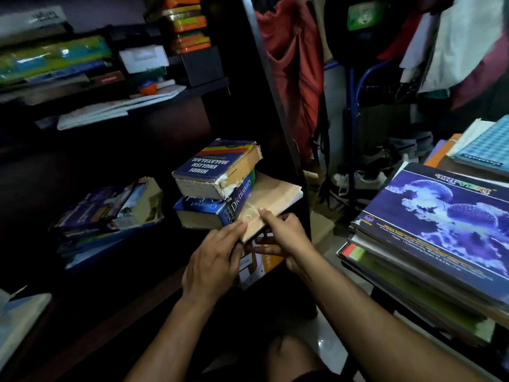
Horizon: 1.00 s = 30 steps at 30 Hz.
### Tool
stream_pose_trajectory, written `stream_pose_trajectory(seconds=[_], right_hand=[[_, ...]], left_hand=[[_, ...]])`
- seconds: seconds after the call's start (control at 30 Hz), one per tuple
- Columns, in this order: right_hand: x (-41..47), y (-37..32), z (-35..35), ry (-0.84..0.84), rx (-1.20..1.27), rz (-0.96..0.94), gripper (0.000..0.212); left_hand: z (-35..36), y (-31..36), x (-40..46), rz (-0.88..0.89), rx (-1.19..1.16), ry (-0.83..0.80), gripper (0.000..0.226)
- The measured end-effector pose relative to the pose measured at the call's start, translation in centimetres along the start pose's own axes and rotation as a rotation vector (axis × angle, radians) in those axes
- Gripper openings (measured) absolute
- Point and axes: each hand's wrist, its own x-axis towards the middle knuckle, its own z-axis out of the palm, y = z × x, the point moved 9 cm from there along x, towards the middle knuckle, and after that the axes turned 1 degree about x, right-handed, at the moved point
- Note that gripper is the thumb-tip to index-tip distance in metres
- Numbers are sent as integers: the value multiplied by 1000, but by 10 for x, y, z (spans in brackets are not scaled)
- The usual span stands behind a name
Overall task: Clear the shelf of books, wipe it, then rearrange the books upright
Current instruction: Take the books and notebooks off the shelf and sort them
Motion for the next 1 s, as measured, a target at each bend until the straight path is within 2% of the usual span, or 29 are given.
stream_pose_trajectory(seconds=[0.03,0.13,0.2,0.33,0.5,0.67,0.77,0.83,0.87,0.93,1.0], right_hand=[[0,-2,-4,12,-42,-10,50],[0,0,-14,13,-101,-27,39],[0,-1,-13,-17,-75,-20,33],[-4,-2,-5,-24,18,-11,27],[-7,-2,1,-11,53,20,46],[-9,-4,-1,3,119,52,35],[-13,-2,-2,79,163,49,20],[-15,0,-1,104,153,39,22],[-17,-1,-1,110,128,30,24],[-18,-9,-3,125,27,-17,31],[-21,-24,-8,157,-110,-101,32]], left_hand=[[4,-3,3,-52,-11,-59,53],[21,-8,10,-151,109,-250,80],[24,-14,13,-193,139,-279,80],[22,-17,13,-205,77,-226,69],[11,2,10,-22,210,-65,59],[6,18,-2,177,389,109,58],[0,27,-11,301,389,182,46],[-3,32,-15,342,322,190,42],[-5,31,-15,334,268,169,45],[-5,28,-14,293,141,87,68],[-5,25,-12,239,0,-9,80]])
